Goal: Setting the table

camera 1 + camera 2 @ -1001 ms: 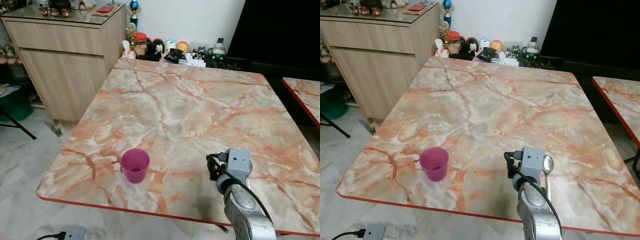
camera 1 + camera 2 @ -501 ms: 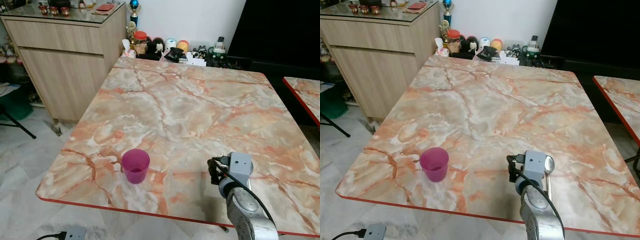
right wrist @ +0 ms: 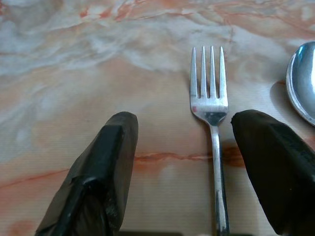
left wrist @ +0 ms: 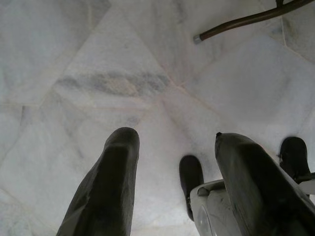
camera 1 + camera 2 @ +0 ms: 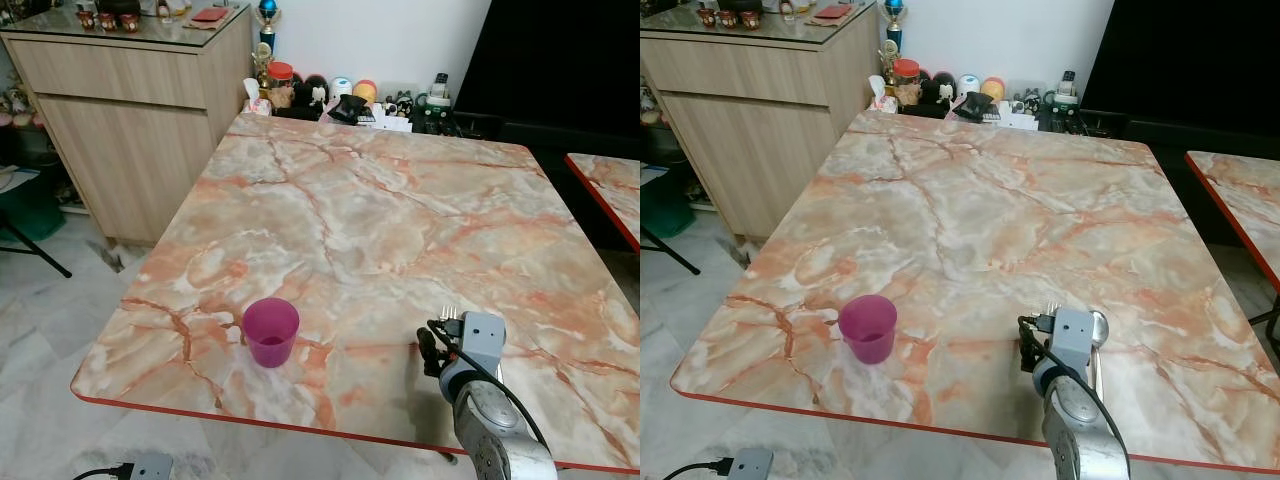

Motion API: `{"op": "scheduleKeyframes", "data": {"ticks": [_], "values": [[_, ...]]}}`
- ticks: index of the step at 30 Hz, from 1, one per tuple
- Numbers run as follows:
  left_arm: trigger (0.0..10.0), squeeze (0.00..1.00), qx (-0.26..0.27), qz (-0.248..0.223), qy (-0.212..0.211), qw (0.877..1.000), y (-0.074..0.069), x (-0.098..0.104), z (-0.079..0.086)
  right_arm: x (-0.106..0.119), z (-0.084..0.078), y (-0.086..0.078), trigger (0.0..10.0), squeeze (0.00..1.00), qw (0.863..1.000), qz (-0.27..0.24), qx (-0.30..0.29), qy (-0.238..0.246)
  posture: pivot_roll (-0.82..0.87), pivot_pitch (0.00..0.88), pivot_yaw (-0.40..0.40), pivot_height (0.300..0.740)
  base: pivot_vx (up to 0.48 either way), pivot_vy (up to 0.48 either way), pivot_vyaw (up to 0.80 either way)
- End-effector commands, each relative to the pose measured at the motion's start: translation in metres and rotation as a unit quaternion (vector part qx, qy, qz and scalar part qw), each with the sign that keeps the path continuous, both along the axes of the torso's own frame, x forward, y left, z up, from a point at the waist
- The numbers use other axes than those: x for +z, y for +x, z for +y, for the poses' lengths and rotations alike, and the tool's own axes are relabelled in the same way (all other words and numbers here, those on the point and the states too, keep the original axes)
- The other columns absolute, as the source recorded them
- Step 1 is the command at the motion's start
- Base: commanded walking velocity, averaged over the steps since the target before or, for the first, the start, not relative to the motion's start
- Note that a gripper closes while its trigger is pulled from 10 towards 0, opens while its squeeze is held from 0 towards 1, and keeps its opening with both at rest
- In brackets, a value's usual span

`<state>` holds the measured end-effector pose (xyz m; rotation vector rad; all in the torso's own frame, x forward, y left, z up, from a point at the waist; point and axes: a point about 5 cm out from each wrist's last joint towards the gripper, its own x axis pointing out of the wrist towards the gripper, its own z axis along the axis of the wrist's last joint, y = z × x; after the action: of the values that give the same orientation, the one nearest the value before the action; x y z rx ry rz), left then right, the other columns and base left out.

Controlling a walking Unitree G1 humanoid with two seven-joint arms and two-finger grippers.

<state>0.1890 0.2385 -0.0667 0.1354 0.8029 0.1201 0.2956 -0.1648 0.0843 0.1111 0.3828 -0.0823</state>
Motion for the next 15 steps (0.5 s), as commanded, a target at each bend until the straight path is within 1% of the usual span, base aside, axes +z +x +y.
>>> {"op": "scheduleKeyframes", "data": {"ticks": [1,8,15], "values": [[10.0,0.00,-0.006,0.019,0.002,1.000,-0.008,-0.004,0.001,-0.003,-0.005,0.002,10.0,0.00,1.000,0.008,-0.004,-0.001,0.05,0.094,-0.068,0.740,0.000,0.000,0.00],[10.0,0.00,-0.012,0.020,0.003,1.000,-0.008,-0.005,-0.001,-0.005,-0.011,0.003,10.0,0.00,1.000,0.013,-0.014,-0.005,0.05,0.105,-0.071,0.740,0.000,0.000,0.00],[10.0,0.00,-0.013,0.021,0.002,1.000,-0.009,-0.005,-0.002,-0.015,-0.006,-0.001,10.0,0.00,0.999,0.043,0.007,-0.003,0.05,0.115,-0.069,0.740,0.000,0.000,0.00]]}}
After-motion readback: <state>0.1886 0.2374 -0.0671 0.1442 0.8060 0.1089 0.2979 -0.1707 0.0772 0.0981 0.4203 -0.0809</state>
